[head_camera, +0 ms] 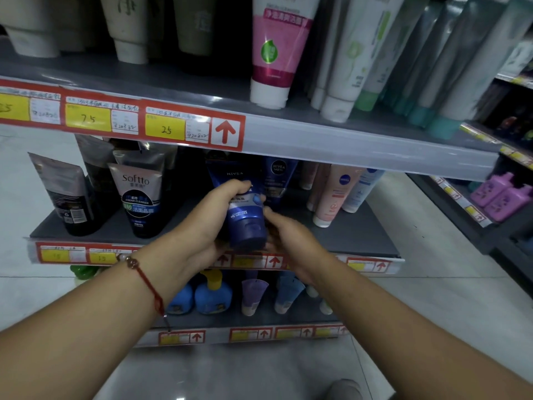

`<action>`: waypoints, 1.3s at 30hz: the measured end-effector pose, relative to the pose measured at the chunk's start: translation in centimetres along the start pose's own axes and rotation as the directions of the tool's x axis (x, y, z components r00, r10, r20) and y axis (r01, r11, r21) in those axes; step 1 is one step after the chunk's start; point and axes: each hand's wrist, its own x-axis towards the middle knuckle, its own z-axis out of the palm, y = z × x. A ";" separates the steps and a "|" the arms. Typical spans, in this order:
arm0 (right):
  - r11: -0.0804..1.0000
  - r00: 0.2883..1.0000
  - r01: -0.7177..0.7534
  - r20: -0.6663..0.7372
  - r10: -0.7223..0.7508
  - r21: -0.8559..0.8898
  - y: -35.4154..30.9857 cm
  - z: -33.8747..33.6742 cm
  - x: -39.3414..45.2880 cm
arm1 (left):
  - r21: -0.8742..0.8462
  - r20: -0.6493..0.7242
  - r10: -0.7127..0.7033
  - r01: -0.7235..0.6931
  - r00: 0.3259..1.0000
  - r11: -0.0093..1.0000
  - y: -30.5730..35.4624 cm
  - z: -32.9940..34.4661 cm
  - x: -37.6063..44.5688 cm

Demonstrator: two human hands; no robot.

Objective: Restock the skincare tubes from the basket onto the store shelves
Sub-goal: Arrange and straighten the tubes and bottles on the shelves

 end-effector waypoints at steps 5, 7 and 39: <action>0.913 0.957 -0.164 0.283 0.057 0.373 -1.2 -0.9 -2.9 | -0.049 0.039 0.034 -0.032 0.999 0.998 -0.3 1.3 -1.3; 0.907 0.935 -0.205 0.346 0.071 0.368 -1.1 -1.3 -3.1 | -0.077 0.053 0.025 -0.021 0.998 0.997 -0.5 1.2 -2.0; 0.720 0.948 0.145 -0.114 -0.299 -0.678 1.2 -4.1 4.2 | 0.116 -0.178 0.031 -0.010 0.983 0.993 -0.1 -2.6 -0.7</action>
